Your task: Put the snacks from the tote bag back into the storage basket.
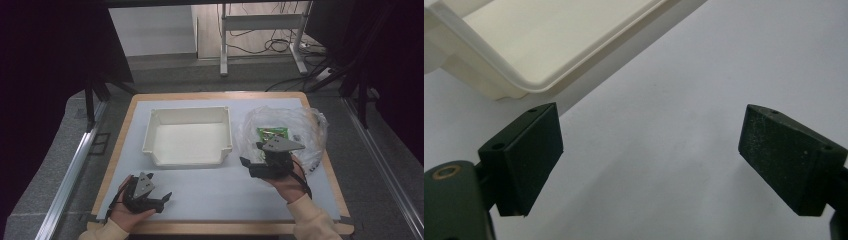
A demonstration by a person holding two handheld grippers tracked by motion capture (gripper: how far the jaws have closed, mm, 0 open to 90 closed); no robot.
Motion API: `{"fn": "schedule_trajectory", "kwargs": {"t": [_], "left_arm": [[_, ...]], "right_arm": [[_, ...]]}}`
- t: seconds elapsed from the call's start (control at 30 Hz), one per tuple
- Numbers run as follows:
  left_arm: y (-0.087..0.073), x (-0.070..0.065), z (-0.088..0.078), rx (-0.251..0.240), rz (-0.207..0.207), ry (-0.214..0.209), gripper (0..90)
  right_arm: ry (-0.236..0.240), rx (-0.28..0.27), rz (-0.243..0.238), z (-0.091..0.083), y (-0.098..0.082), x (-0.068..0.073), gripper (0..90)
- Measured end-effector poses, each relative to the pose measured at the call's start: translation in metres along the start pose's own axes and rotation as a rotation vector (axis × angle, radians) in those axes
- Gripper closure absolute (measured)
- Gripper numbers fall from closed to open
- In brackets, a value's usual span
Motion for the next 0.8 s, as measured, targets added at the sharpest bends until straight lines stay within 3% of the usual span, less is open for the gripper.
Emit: {"fn": "schedule_trajectory", "kwargs": {"t": [0.23,0.47,0.8], "left_arm": [[0.001,-0.001,-0.001,-0.006,-0.006,-0.001,10.9],[0.0,-0.001,-0.002,-0.007,-0.003,-0.008,10.9],[0.001,-0.002,-0.004,-0.013,-0.009,-0.012,10.8]], "right_arm": [[0.004,0.001,0.028,0.001,0.004,-0.014,26.3],[-0.031,0.027,0.056,0.006,0.005,-0.031,26.5],[-0.053,0.034,0.077,0.025,0.02,-0.052,27.0]]}}
Point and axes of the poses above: each handheld gripper's, and its own axes: z roughly forward along the jaws, y roughly out of its top, x roughly to its left, the point moved 8 cm from there along z, roughly forward along the jaws, and after that the axes turned 1 degree about y, right-handed, at the moved point
